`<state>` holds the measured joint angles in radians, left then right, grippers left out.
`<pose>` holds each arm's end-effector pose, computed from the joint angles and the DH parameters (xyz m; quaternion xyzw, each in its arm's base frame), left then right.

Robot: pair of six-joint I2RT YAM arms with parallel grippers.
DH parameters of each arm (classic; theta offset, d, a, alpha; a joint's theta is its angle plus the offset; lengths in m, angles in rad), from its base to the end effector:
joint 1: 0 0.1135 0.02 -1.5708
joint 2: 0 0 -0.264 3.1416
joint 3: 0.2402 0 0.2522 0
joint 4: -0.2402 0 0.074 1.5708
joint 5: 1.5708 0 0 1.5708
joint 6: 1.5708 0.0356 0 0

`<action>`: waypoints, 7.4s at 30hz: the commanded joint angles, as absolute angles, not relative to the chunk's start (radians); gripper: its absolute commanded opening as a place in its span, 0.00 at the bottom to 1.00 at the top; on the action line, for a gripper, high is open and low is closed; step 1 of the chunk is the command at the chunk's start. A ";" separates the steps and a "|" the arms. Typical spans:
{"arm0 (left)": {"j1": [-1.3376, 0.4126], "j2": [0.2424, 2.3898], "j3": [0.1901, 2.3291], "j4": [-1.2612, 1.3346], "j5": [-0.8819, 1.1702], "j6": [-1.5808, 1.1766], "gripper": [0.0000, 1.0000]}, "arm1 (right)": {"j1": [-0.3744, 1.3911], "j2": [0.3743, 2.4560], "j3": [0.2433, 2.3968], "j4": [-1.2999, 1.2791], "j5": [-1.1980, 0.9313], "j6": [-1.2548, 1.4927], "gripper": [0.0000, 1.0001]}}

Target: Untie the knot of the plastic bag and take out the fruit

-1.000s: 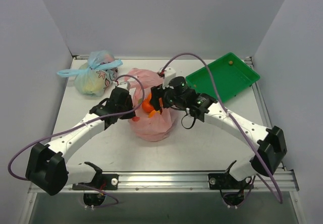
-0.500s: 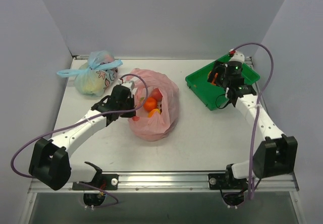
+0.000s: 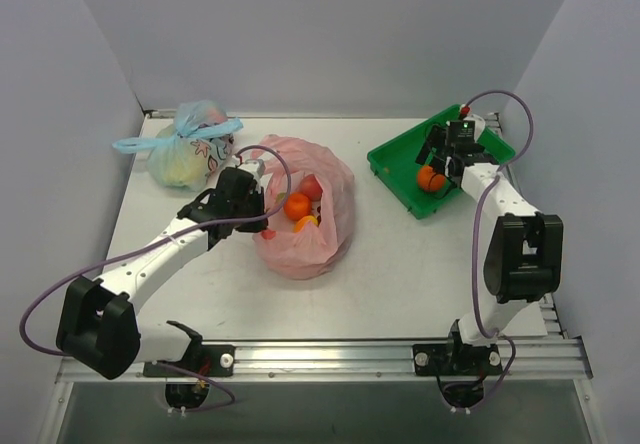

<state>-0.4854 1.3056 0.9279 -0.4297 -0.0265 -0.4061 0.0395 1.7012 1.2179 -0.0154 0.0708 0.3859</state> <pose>0.2449 -0.1281 0.2545 0.0319 0.9274 -0.1495 0.3414 0.3951 0.0131 0.2622 0.1659 0.8432 0.0780 0.5053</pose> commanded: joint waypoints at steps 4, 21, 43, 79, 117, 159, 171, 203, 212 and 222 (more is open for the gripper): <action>-0.477 1.293 0.928 -0.394 0.000 -0.397 0.00 | 0.063 1.645 1.272 -0.075 0.075 0.371 0.93; -0.502 1.240 0.877 -0.413 -0.024 -0.469 0.01 | 0.802 1.348 1.219 -0.166 0.100 0.267 0.75; -0.715 1.039 0.557 -0.206 -0.207 -0.738 0.04 | 0.934 1.532 0.841 -0.089 0.017 0.511 0.23; -0.871 1.089 0.445 -0.058 -0.272 -0.848 0.07 | 0.882 1.716 1.166 -0.104 0.032 0.492 0.75; -0.874 1.071 0.440 -0.075 -0.299 -0.879 0.07 | 0.957 1.807 1.218 -0.147 0.223 0.583 0.71; -0.796 1.115 0.460 -0.038 -0.302 -0.833 0.07 | 0.729 1.326 0.976 0.041 0.009 0.334 0.22; -0.798 1.109 0.417 -0.015 -0.267 -0.847 0.07 | 0.140 1.488 1.138 0.052 0.025 0.431 0.26; -0.805 1.049 0.439 -0.051 -0.247 -0.856 0.07 | 0.618 1.413 1.106 -0.130 -0.003 0.232 0.93; -0.810 1.034 0.456 -0.098 -0.252 -0.871 0.07 | 0.851 1.518 1.098 -0.068 -0.212 0.239 0.78; -0.813 0.997 0.479 -0.140 -0.256 -0.884 0.07 | 0.842 1.753 1.242 -0.008 -0.189 0.290 0.74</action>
